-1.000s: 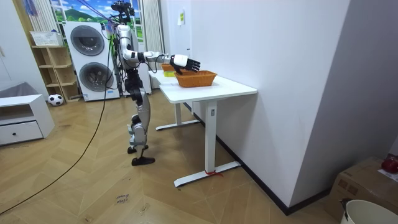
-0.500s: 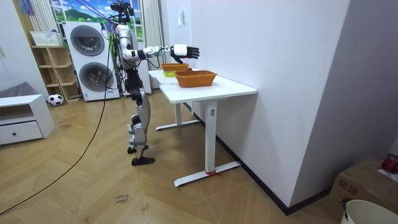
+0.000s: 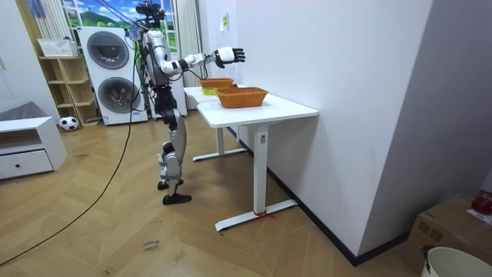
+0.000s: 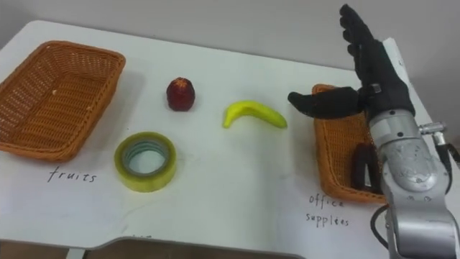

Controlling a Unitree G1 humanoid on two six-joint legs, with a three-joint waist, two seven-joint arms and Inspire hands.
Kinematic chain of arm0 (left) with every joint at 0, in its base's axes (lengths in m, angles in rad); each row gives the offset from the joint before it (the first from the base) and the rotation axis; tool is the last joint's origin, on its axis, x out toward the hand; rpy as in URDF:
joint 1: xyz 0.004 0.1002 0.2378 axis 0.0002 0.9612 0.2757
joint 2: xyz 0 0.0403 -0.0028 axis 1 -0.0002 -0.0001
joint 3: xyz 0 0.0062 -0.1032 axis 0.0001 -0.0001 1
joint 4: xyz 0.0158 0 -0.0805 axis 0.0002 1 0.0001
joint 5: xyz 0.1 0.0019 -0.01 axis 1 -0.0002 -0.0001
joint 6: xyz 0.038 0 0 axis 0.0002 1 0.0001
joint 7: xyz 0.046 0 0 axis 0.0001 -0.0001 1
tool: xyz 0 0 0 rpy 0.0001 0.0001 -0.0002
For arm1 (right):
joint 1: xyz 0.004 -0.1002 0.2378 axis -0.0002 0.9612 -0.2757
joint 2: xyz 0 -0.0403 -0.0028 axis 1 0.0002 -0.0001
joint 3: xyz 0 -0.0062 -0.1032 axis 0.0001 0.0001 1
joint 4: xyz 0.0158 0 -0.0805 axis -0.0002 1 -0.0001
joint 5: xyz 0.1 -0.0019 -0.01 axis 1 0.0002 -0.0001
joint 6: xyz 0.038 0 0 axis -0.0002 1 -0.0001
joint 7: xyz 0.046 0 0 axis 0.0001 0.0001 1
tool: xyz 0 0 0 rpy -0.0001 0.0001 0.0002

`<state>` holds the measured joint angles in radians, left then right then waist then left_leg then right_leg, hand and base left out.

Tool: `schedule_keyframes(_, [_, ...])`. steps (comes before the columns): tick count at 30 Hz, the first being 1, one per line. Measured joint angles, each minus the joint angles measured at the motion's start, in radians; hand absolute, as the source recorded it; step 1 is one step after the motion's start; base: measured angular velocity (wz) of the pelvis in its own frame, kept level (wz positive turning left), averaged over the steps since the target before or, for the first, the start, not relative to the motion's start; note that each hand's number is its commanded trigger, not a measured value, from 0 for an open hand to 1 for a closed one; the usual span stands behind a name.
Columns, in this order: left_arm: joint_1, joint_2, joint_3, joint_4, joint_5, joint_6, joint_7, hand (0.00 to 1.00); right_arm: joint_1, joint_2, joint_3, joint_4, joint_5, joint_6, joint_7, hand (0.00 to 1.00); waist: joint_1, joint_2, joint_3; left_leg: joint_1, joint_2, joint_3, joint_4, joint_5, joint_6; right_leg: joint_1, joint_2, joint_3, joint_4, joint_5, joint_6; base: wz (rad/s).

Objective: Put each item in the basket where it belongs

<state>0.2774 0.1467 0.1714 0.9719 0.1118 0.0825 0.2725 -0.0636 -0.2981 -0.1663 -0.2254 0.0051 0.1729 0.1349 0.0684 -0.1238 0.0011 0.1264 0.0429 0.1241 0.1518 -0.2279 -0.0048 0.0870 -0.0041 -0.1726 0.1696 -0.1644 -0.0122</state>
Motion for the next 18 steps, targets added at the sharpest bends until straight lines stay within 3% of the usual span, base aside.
schedule_keyframes(2, [0.002,0.0,0.0,0.006,0.006,0.005,0.0,0.0,0.0,0.0,0.025,-0.015,0.009,0.0,-0.001,0.0,0.013,0.006,0.0,-0.003,0.0,-0.004,0.001,0.0,0.0,0.0,-0.003,-0.023,0.0,0.0,0.0,0.05])
schedule_keyframes(9, [-0.002,-0.001,-0.001,0.022,0.048,0.041,0.0,0.0,0.0,0.009,0.115,-0.017,0.025,0.0,-0.001,0.0,0.03,0.011,-0.0016,-0.013,-0.002,-0.021,0.002,0.0,0.0,-0.001,-0.005,-0.041,0.0,0.0,0.0,0.07])
schedule_keyframes(18, [-0.003,0.0,-0.085,0.028,0.056,0.049,0.001,0.0,-0.02,0.047,0.272,-0.006,0.023,0.0,0.0,0.0,0.065,0.013,-0.0008,-0.016,-0.005,-0.039,0.012,0.0,0.0,0.006,-0.008,-0.052,-0.001,0.0,0.0,0.04])
